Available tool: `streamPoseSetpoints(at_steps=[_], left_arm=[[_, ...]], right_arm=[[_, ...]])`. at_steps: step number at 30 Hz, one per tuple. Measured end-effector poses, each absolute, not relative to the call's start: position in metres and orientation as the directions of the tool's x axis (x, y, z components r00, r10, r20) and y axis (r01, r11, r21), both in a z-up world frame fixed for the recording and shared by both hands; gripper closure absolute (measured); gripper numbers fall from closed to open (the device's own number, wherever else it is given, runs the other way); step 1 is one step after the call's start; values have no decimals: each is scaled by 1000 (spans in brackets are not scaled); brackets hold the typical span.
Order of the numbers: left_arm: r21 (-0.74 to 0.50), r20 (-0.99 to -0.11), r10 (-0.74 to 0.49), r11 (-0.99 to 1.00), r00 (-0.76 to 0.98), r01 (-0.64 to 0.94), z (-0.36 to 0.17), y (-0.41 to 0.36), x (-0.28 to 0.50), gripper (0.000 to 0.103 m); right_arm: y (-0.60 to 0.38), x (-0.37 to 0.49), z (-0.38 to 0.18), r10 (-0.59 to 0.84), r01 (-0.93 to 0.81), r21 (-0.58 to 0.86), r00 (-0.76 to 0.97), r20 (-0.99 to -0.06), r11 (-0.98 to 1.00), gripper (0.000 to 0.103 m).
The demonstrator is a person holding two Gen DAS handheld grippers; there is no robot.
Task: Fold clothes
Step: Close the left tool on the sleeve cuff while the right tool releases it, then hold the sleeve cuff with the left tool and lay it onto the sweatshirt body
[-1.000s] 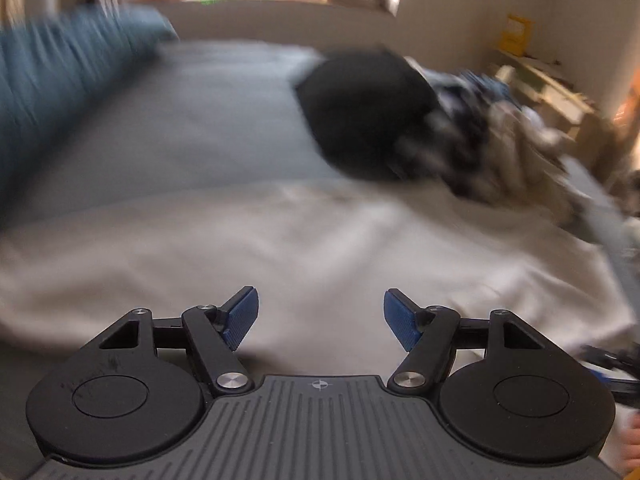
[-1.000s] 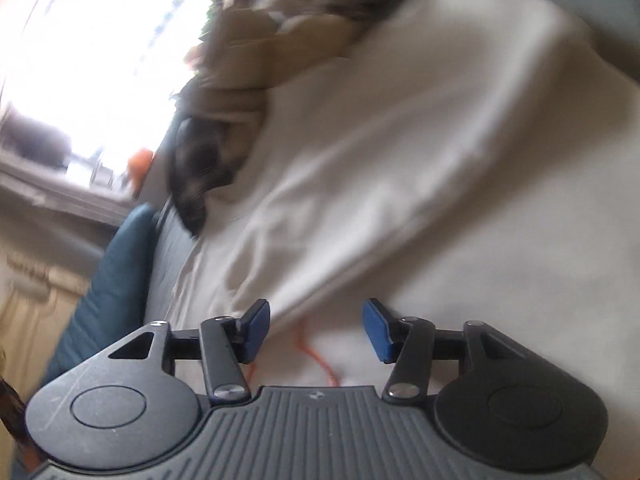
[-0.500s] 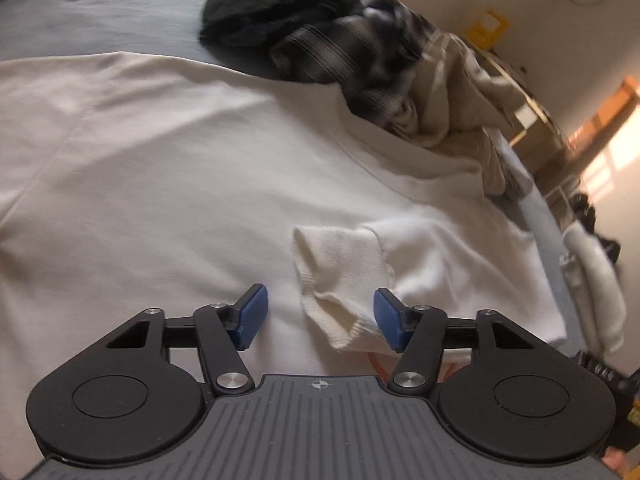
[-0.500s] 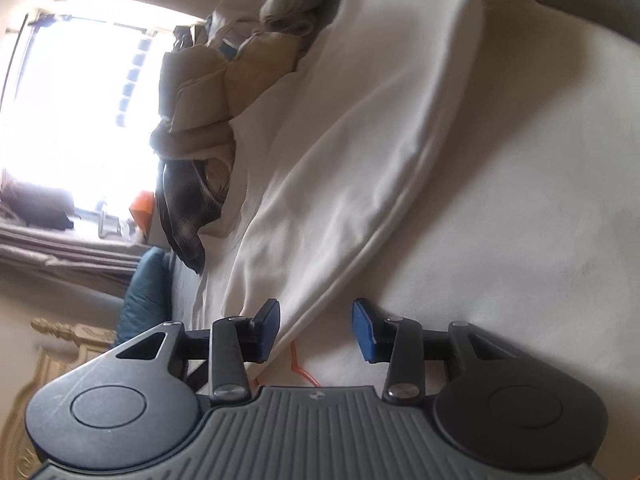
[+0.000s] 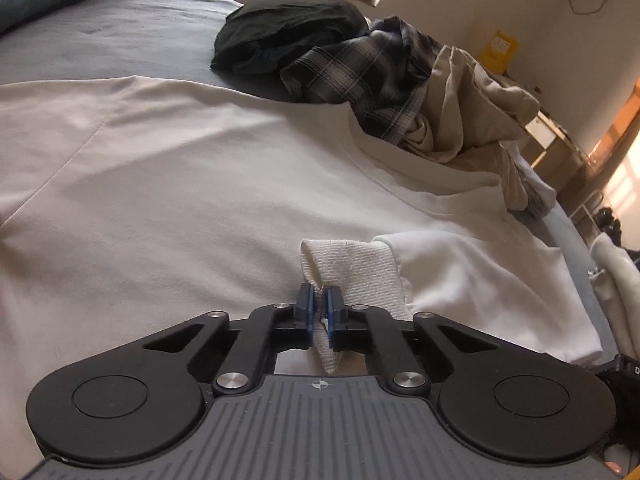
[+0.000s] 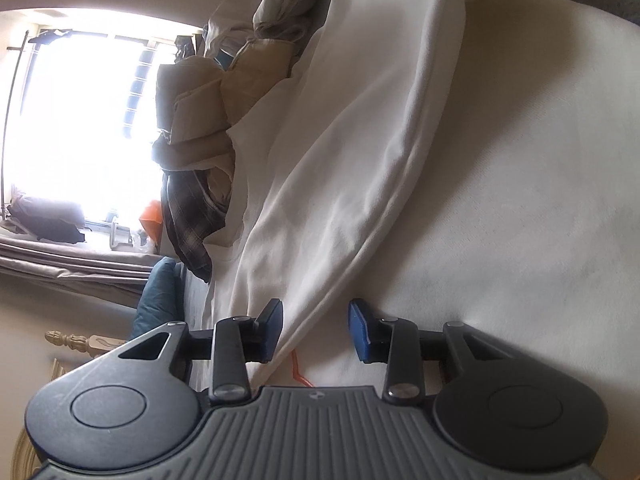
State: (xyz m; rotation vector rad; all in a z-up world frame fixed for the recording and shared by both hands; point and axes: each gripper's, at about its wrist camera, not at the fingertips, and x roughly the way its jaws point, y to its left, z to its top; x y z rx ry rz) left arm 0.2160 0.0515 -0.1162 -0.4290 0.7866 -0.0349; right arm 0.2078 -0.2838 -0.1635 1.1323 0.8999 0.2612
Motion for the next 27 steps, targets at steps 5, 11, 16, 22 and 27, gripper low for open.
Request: streamPoseSetpoints(at_steps=[5, 11, 16, 22, 27], left_arm=[[-436, -635, -179, 886, 751, -157, -107, 61, 211, 102], [-472, -563, -111, 857, 819, -208, -85, 95, 211, 103], [-475, -588, -51, 830, 807, -293, -89, 126, 210, 103], [-469, -596, -10, 816, 803, -338, -94, 137, 198, 103], [-444, -595, 26, 822, 804, -356, -93, 143, 186, 103]], right_arm=[[-286, 211, -155, 575, 257, 845, 637, -513, 470, 65], [-287, 206, -150, 543, 259, 824, 647, -536, 504, 65], [-290, 207, -147, 525, 265, 811, 649, -550, 522, 64], [-294, 207, -132, 430, 233, 738, 686, -586, 634, 63], [-313, 199, -109, 267, 223, 623, 760, -593, 749, 63]])
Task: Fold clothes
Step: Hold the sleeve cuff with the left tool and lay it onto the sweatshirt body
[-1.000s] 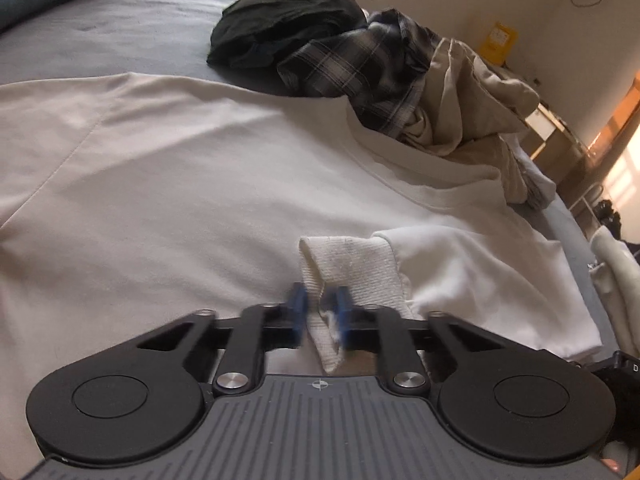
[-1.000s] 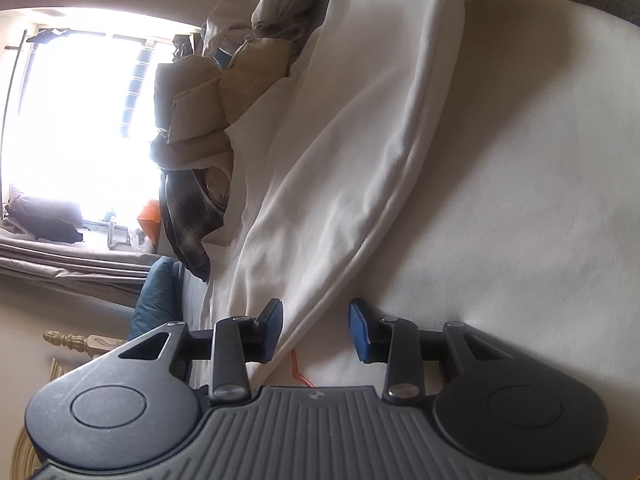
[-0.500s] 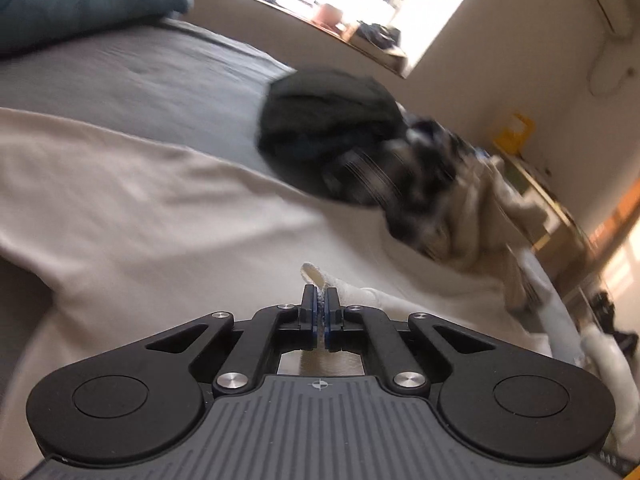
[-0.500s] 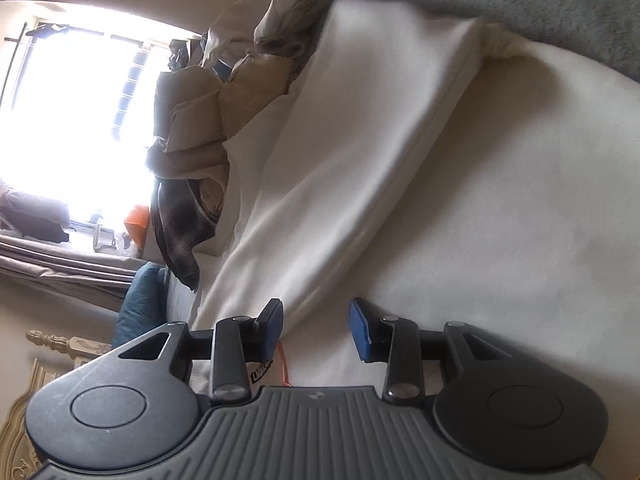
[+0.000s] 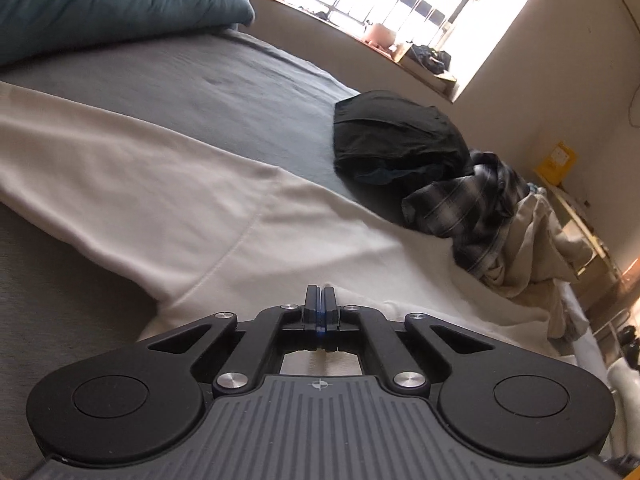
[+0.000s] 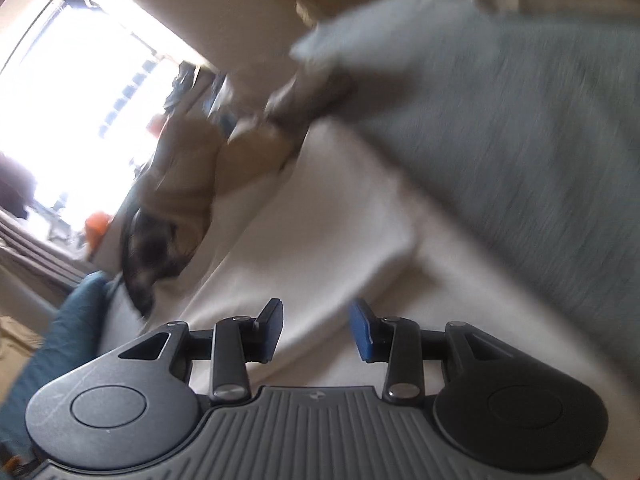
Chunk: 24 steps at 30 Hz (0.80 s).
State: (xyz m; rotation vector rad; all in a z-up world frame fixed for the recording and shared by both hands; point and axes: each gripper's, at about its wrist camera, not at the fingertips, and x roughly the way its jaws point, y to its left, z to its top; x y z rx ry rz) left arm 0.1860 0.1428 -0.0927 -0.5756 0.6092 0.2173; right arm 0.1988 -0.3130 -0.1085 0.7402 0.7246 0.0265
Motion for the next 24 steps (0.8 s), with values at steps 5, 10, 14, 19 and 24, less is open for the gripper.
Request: streamPoseSetpoints(at_steps=[5, 10, 14, 19, 24], left_arm=[[-492, -596, -47, 810, 802, -318, -101, 146, 179, 103], [-469, -629, -125, 848, 767, -246, -100, 138, 194, 67], [-391, -677, -75, 879, 732, -273, -110, 130, 217, 67], [-325, -674, -25, 908, 739, -266, -115, 120, 229, 100], [-328, -631, 19, 899, 776, -289, -107, 119, 209, 103]], right_arm=[[-335, 194, -113, 229, 277, 637, 771, -594, 720, 63], [-340, 194, -115, 216, 294, 636, 772, -598, 713, 63], [-340, 196, -116, 212, 300, 630, 767, -606, 716, 63], [-335, 196, -118, 216, 297, 604, 745, -631, 739, 63], [-335, 196, -120, 216, 301, 600, 739, -638, 741, 63]])
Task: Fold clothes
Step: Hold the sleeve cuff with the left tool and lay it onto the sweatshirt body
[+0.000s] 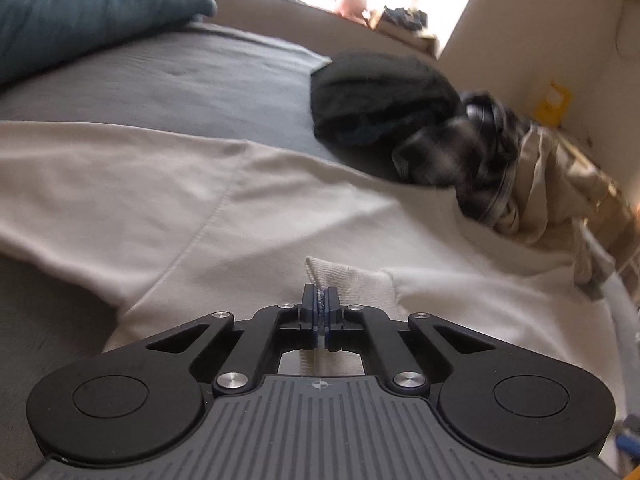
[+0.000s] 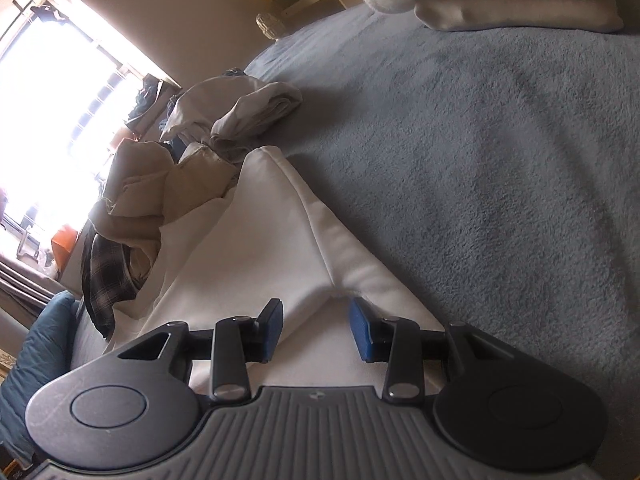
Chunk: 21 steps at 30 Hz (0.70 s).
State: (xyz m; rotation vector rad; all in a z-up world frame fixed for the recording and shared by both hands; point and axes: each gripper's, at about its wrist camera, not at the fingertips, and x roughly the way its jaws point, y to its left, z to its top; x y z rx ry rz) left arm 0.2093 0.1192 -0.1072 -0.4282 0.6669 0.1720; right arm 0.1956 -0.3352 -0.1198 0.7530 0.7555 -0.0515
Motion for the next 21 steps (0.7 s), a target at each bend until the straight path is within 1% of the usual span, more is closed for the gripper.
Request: streamPoseSetpoints(at_steps=[6, 11, 13, 16, 21], left_arm=[[-288, -616, 49, 915, 786, -282, -101, 118, 189, 103], [-295, -591, 81, 904, 802, -308, -91, 124, 189, 103], [-271, -597, 96, 910, 796, -313, -92, 125, 193, 103], [-280, -627, 107, 893, 772, -351, -99, 130, 197, 103], [-268, -593, 132, 898, 795, -349, -90, 130, 186, 103]], right_arm=[[-337, 196, -122, 220, 292, 593, 735, -641, 750, 64], [-335, 197, -120, 226, 278, 582, 729, -646, 765, 64], [-334, 197, -120, 232, 269, 577, 725, -648, 771, 64], [-332, 197, -121, 233, 267, 572, 721, -653, 776, 64], [-328, 198, -117, 239, 233, 545, 714, -659, 806, 64]])
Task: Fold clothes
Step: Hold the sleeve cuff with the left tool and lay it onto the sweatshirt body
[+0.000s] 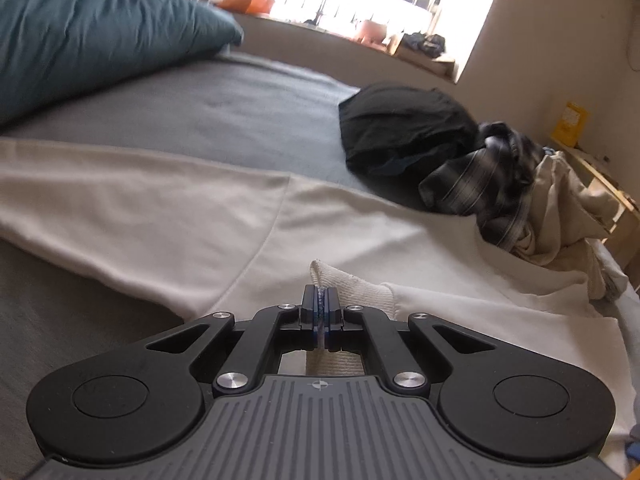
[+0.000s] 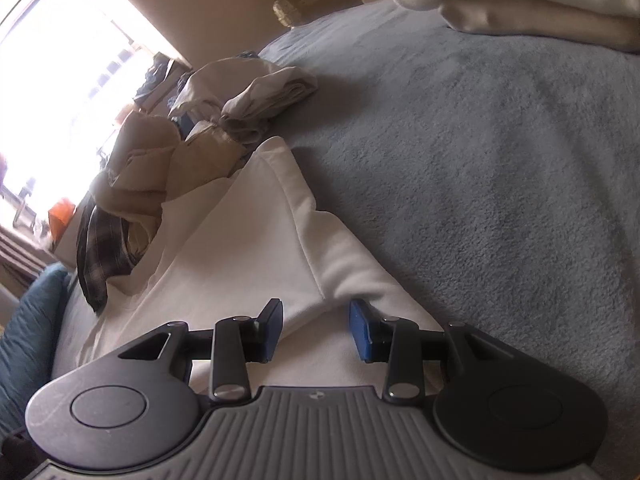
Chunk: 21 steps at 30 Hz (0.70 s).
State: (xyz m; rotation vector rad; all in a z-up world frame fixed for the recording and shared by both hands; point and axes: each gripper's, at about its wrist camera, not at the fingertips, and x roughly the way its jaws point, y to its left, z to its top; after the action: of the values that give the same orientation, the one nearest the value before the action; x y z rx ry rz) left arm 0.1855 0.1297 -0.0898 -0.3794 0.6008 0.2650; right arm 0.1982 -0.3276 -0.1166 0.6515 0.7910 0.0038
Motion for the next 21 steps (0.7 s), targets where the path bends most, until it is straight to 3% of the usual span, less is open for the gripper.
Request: streamPoseSetpoints(at_steps=[4, 10, 21], left_arm=[[-260, -627, 156, 881, 763, -394, -99, 138, 184, 103], [-247, -619, 178, 881, 765, -405, -97, 138, 181, 103], [-219, -625, 218, 873, 750, -436, -98, 142, 171, 103]], right_arm=[[-322, 195, -114, 273, 174, 545, 717, -641, 820, 64], [-309, 195, -114, 260, 120, 471, 704, -661, 874, 64], [-310, 190, -115, 286, 92, 475, 692, -663, 875, 64]])
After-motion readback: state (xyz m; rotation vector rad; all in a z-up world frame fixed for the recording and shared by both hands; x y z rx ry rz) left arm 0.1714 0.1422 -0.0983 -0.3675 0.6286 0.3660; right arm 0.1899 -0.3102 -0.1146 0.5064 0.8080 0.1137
